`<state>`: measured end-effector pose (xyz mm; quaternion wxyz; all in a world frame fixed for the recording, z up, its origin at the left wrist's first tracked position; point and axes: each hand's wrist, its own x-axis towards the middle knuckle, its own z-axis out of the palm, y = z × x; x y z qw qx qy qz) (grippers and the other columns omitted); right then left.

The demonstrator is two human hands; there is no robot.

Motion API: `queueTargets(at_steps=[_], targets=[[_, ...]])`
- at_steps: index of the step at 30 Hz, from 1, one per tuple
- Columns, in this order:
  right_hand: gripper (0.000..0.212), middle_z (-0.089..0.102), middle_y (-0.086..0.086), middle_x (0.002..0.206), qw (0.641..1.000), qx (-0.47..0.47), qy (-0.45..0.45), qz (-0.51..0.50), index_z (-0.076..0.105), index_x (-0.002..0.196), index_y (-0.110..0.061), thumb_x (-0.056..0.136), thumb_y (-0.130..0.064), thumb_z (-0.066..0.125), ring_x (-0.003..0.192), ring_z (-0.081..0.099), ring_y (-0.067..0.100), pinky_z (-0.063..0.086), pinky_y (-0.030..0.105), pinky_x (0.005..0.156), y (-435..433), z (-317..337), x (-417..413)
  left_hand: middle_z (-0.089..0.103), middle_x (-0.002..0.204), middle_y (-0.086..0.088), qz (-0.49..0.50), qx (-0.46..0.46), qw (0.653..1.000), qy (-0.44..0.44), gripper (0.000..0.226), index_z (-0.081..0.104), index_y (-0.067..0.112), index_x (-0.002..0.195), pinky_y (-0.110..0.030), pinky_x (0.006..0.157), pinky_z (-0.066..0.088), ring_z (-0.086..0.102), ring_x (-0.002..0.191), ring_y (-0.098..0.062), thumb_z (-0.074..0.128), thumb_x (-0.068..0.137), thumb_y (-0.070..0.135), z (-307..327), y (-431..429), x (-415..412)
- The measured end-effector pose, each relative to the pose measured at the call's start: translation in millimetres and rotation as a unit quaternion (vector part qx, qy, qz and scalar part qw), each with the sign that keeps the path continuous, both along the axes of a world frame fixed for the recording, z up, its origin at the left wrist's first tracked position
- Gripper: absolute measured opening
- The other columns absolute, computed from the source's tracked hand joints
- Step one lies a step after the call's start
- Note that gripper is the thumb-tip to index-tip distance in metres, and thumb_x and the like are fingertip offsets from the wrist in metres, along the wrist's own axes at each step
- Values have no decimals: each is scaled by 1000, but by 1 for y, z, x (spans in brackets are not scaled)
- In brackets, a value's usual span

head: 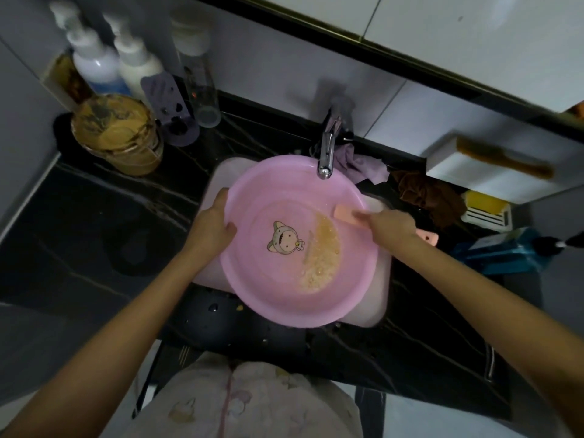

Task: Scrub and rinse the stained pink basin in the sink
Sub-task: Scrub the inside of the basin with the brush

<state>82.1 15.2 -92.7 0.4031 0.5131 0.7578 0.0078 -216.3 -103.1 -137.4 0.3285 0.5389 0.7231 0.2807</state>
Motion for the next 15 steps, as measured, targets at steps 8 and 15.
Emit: queueTargets(at_steps=[8, 15], targets=[[40, 59, 3, 110, 996, -60, -51, -30, 45, 135, -25, 97, -14, 38, 96, 60, 23, 44, 31, 74, -32, -1, 3, 58, 109, -3, -25, 20, 999, -24, 50, 36, 22, 134, -37, 83, 51, 58, 96, -18, 55, 89, 13, -6, 2, -5], [47, 66, 1, 102, 997, -12, -36, 69, 38, 138, -25, 94, -9, 45, 87, 67, 21, 46, 29, 62, -57, -20, 16, 58, 110, -6, -32, 14, 999, -20, 53, 34, 18, 137, -36, 82, 51, 58, 96, -19, 55, 89, 10, -6, 1, -6]])
